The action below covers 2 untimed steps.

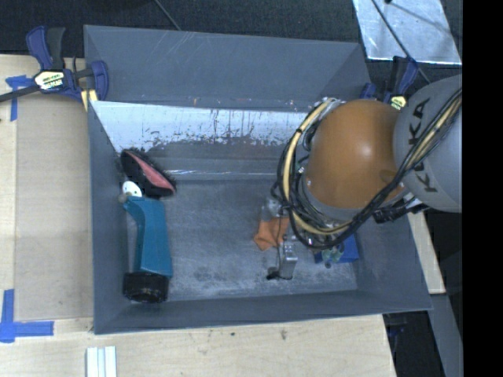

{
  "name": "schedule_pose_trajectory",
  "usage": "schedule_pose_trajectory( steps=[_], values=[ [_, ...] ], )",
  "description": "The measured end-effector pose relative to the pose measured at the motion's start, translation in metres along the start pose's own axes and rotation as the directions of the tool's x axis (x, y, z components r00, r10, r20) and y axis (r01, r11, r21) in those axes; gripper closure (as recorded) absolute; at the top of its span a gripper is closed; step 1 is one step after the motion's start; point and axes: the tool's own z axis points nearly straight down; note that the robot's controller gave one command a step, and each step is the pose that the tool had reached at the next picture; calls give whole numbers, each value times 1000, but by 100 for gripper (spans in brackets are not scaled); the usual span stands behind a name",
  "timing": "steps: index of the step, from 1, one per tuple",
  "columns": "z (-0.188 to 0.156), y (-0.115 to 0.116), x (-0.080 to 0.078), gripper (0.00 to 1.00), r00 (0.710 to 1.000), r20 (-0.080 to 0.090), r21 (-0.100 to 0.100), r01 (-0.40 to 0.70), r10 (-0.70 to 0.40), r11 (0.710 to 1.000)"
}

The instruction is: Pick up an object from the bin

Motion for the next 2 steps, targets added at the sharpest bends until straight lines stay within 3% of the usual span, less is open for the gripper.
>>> schedule_pose_trajectory(
  steps=[1, 2],
  values=[
    [17, -40, -11, 0, 999, 22, -2, -46, 46, 999],
    [102, -75, -65, 100, 995, 19, 1, 96, -96, 995]
  ],
)
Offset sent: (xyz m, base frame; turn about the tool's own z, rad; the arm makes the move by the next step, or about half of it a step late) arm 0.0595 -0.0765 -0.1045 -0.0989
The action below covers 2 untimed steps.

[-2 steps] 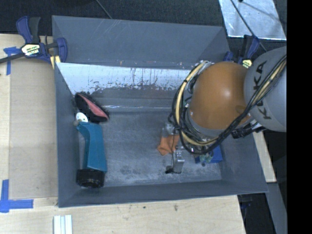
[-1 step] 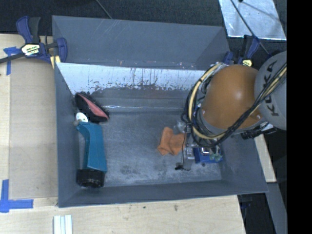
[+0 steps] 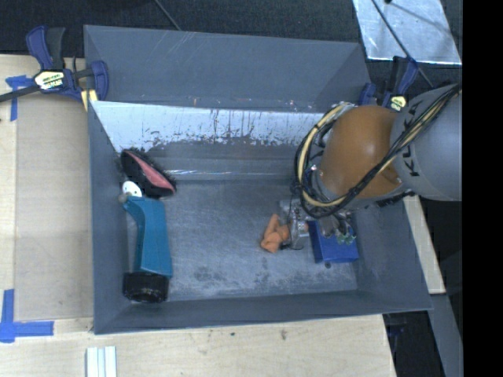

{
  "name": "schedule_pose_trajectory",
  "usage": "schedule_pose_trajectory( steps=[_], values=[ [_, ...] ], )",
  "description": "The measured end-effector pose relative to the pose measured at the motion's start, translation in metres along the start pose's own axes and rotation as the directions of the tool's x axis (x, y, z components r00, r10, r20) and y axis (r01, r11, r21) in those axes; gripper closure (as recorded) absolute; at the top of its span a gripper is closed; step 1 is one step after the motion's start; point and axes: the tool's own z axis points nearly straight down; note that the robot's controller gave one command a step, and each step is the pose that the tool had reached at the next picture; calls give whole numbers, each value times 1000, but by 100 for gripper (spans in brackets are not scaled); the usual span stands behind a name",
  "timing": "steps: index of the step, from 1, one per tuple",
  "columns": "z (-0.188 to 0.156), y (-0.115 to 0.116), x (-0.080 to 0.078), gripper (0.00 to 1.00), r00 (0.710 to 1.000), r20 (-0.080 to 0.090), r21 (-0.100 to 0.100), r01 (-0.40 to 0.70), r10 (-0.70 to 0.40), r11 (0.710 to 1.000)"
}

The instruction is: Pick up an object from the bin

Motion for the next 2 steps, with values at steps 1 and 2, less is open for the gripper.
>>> schedule_pose_trajectory(
  steps=[1, 2],
  values=[
    [0, 0, 0, 100, 1000, 0, 0, 0, 0, 1000],
    [-67, 7, 20, 100, 1000, -6, -1, 6, -6, 1000]
  ],
)
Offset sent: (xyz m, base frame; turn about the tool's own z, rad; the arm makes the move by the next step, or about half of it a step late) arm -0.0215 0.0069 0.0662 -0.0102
